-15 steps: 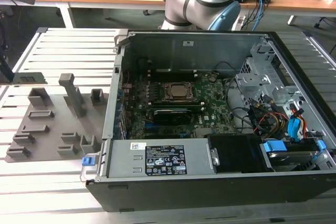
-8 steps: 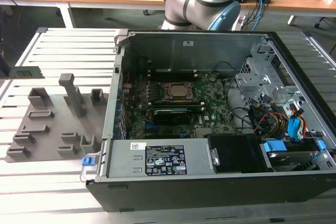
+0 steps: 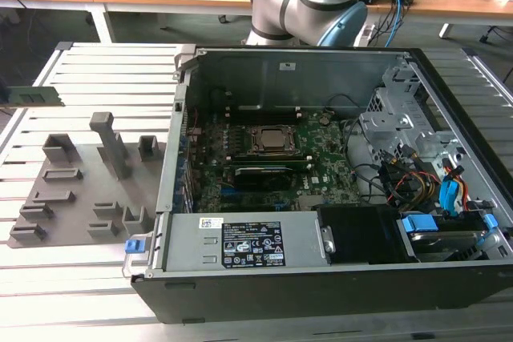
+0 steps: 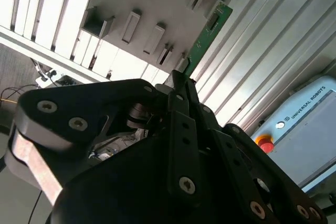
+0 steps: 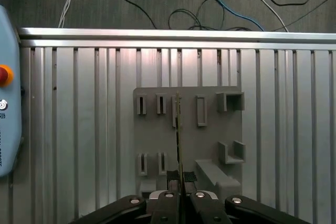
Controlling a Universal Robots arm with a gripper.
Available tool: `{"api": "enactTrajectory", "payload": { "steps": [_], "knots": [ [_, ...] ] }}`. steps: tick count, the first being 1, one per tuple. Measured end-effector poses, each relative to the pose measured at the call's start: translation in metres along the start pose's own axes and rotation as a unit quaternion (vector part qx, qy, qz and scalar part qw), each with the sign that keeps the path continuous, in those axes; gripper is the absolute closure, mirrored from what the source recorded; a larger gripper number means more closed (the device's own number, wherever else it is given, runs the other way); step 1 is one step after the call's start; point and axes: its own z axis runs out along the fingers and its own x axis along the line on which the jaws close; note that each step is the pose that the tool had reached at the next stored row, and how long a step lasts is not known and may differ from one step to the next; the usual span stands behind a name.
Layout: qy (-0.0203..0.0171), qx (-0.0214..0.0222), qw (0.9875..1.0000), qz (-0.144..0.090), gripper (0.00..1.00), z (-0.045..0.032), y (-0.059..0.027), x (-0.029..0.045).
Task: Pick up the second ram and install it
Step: 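Pick up the second ram and move it above second insertion slot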
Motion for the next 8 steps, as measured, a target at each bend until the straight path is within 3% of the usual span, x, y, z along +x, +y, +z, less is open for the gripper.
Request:
{"api": "enactTrajectory", "payload": {
  "steps": [3,8],
  "knots": [
    [-0.0001,0.0000,1.0000,0.000,0.86,-0.0001,-0.0038,0.0000],
    [-0.0001,-0.0005,1.0000,0.000,0.86,-0.0008,-0.0285,-0.0001]
  ]
}}
